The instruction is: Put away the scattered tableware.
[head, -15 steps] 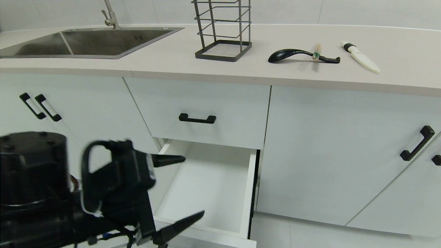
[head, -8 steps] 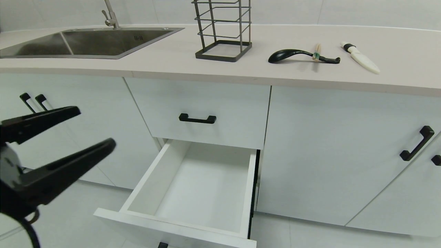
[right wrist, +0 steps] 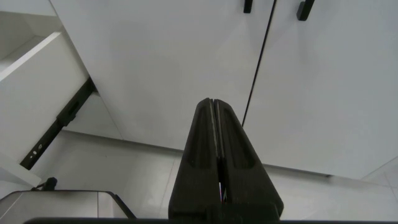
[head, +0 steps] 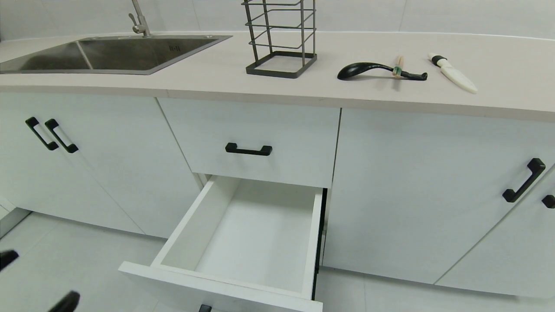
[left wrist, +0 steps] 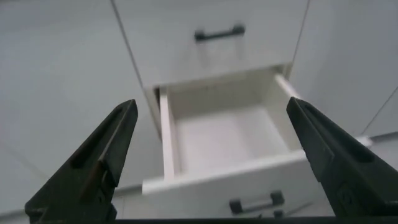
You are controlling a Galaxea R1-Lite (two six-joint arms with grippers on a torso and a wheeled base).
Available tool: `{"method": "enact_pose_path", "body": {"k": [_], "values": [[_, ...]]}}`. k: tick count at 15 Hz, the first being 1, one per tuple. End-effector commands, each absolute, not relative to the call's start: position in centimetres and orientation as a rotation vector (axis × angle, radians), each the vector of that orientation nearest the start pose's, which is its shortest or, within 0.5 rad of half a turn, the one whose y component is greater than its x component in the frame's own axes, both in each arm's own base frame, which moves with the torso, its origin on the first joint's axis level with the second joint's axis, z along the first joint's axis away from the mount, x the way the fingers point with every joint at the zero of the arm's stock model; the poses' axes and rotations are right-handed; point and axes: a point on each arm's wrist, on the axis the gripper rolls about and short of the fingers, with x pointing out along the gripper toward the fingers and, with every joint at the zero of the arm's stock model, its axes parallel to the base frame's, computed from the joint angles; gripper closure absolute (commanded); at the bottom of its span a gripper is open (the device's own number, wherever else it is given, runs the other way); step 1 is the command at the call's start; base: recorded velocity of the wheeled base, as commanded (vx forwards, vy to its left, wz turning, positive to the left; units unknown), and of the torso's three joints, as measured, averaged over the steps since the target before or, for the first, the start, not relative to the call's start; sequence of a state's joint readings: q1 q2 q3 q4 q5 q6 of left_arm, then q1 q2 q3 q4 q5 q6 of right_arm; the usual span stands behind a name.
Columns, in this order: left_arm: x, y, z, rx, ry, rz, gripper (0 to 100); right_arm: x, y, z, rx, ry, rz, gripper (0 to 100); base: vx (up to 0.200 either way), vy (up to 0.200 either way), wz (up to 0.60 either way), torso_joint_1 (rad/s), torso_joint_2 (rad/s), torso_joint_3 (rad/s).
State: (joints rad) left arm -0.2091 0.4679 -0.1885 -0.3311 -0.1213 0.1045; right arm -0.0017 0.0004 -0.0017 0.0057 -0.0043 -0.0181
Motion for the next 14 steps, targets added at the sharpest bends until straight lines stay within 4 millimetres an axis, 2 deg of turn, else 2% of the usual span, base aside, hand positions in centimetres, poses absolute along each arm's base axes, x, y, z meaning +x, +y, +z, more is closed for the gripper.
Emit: {"method": "enact_pose_path", "body": {"k": [1,2,3,8,14], "values": [[-0.6,-0.1,11.2,0.107,-0.041,-0.244,0,-2.3,0.0,7.5,-0.02,0.003,-0.006,100,0.0,0.0,0.0,0.0,0.0,0.0],[-1.5,0.0,8.9,0.103,-0.003,-0.204,0,-2.3,0.0,7.5,-0.018,0.005,-0.006,100,0.0,0.0,0.0,0.0,0.0,0.0],[-1.6,-0.1,8.0,0.101,0.056,-0.173,0,-2.3,0.0,7.5,-0.02,0.005,-0.005,100,0.0,0.0,0.0,0.0,0.0,0.0],[-2.2,0.0,7.6,0.075,0.013,0.047,0,-2.3,0.0,7.5,-0.018,0.003,-0.006,100,0.0,0.0,0.0,0.0,0.0,0.0],[-2.3,0.0,7.6,0.046,-0.003,0.008,0,-2.3,0.0,7.5,-0.018,0.003,-0.008,100,0.0,0.0,0.0,0.0,0.0,0.0]]}}
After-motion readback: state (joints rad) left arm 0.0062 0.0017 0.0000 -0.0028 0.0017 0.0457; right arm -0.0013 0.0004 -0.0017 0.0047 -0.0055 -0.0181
